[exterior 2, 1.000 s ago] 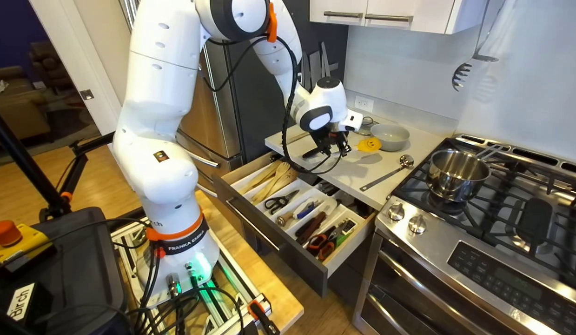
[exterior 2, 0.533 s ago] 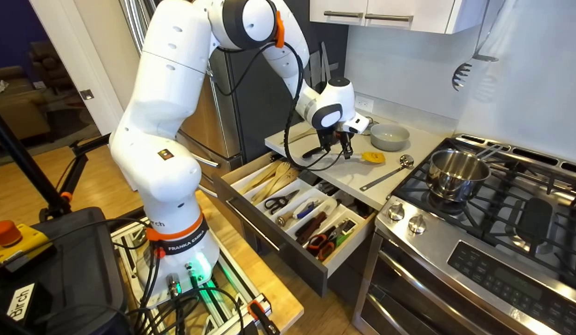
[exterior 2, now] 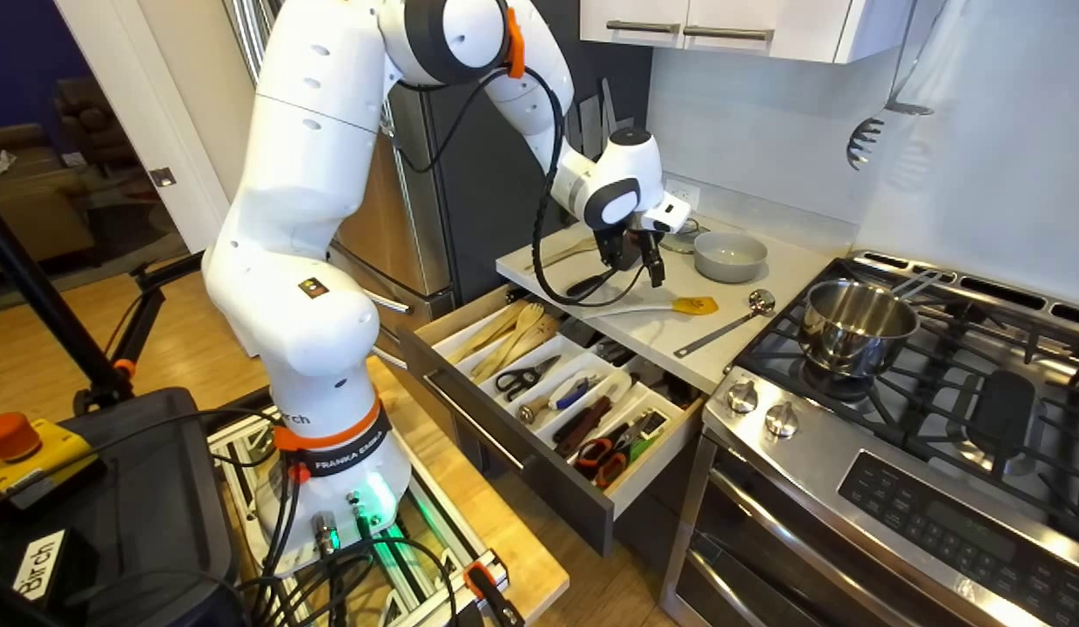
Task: Remove one wooden spoon from the drawer
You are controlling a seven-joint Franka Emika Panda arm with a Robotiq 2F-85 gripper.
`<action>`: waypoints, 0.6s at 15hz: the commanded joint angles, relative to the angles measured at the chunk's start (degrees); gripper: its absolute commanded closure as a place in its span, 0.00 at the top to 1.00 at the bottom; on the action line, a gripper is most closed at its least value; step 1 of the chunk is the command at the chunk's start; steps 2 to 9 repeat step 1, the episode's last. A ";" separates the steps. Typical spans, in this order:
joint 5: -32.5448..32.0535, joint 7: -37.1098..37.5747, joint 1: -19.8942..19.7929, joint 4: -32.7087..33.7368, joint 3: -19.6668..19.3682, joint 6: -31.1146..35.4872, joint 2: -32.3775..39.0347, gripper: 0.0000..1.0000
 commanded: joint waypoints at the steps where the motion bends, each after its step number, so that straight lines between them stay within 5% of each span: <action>1: -0.91 0.03 -1.19 -1.47 1.46 0.40 -1.64 0.91; 9: -0.91 0.03 -1.19 -1.47 1.46 0.40 -1.64 0.91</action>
